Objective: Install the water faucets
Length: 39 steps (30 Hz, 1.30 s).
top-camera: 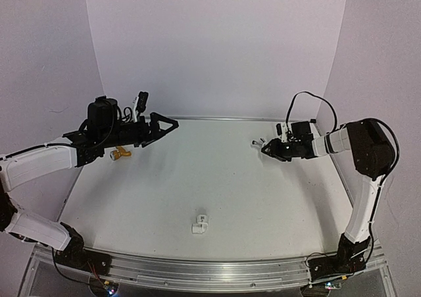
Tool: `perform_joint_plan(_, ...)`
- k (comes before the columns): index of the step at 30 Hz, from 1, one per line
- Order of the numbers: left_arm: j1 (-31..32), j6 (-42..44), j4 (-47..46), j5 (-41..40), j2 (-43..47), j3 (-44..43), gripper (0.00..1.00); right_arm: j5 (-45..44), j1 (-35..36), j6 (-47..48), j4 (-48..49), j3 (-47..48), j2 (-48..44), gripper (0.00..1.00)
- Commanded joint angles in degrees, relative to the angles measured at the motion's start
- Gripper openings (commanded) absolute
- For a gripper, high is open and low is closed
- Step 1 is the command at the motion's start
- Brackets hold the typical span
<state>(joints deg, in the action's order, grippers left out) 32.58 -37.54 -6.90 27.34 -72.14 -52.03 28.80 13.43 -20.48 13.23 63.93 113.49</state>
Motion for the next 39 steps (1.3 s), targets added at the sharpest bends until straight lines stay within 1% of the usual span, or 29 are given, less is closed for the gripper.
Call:
perform_joint_plan(1, 0.08, -0.26, -0.90, 0.77, 0.59, -0.66, 1.00, 2.48, -0.22, -4.11, 2.84, 3.08, 4.22, 0.00)
perform_joint_plan(4, 0.04, -0.58, -0.87, 0.95, 0.29, -0.86, 1.00, 8.56, -1.68, -15.39, 7.15, 1.99, 7.96, 0.00)
perform_joint_plan(7, 0.03, -0.88, -0.87, 1.50, 0.07, -1.08, 1.00, 14.40, -3.49, -29.87, 17.03, -0.68, 12.07, 0.01)
perform_joint_plan(9, 0.03, -1.11, -0.86, 1.78, 0.09, -1.15, 1.00, 16.34, -4.19, -36.88, 22.21, -1.73, 13.90, 0.04)
perform_joint_plan(10, 0.03, -1.24, -0.85, 1.89, 0.12, -1.16, 1.00, 16.98, -4.44, -39.51, 23.65, -1.95, 14.50, 0.06)
perform_joint_plan(11, 0.03, -1.36, -0.89, 1.95, 0.18, -1.12, 1.00, 17.30, -4.68, -41.41, 24.18, -2.03, 14.94, 0.13)
perform_joint_plan(12, 0.04, -1.43, -0.91, 1.94, 0.48, -1.07, 1.00, 17.32, -4.92, -42.50, 24.28, -2.27, 15.04, 0.21)
perform_joint_plan(13, 0.03, -1.55, -0.88, 1.84, 0.66, -0.93, 1.00, 17.23, -5.00, -42.94, 24.13, -2.47, 14.68, 0.31)
perform_joint_plan(14, 0.04, -1.70, -0.87, 1.73, 0.96, -0.80, 1.00, 16.72, -5.00, -42.45, 23.32, -2.70, 13.81, 0.38)
perform_joint_plan(16, 0.04, -1.99, -0.86, 1.65, 1.45, -0.38, 1.00, 14.22, -5.02, -38.89, 17.29, -3.49, 11.02, 0.59)
perform_joint_plan(18, 0.03, -2.13, -0.85, 1.51, 1.90, 0.00, 1.00, 10.71, -5.00, -34.71, 10.86, -4.18, 7.51, 0.73)
perform_joint_plan(19, 0.05, -2.22, -0.85, 1.43, 2.03, 0.17, 1.00, 9.06, -4.99, -32.44, 7.54, -4.58, 5.97, 0.79)
perform_joint_plan(23, 0.14, -2.29, -0.84, 1.35, 2.12, 0.33, 1.00, 2.24, -4.95, -23.45, -4.52, -6.43, -0.43, 0.94)
perform_joint_plan(26, 0.04, -2.17, -0.86, 1.51, 1.95, 0.33, 1.00, -2.70, -5.00, -19.30, -9.34, -10.20, -6.14, 0.98)
perform_joint_plan(29, 0.04, -1.92, -0.86, 1.00, 1.89, 0.56, 1.00, -7.66, -4.99, -15.17, -12.95, -12.91, -12.41, 0.98)
perform_joint_plan(30, 0.03, -1.72, -0.85, 0.69, 1.87, 0.73, 1.00, -7.82, -4.95, -13.83, -13.21, -13.57, -14.63, 0.98)
perform_joint_plan(33, 0.07, -1.08, -0.66, -0.26, 1.48, 1.49, 1.00, -4.11, -3.57, -9.34, -14.86, -15.44, -20.38, 0.97)
perform_joint_plan(35, 0.03, -0.89, -0.16, -1.73, 1.15, 2.00, 1.00, -2.59, -0.46, -5.53, -15.73, -15.69, -22.86, 0.97)
perform_joint_plan(37, 0.05, -1.06, 0.58, -3.65, 0.70, 2.65, 0.99, -3.59, 4.46, -2.41, -16.42, -15.96, -25.15, 0.97)
perform_joint_plan(39, 0.04, -1.59, 1.06, -3.62, -0.49, 3.20, 0.97, -4.04, 9.04, -0.86, -16.16, -16.03, -26.74, 0.97)
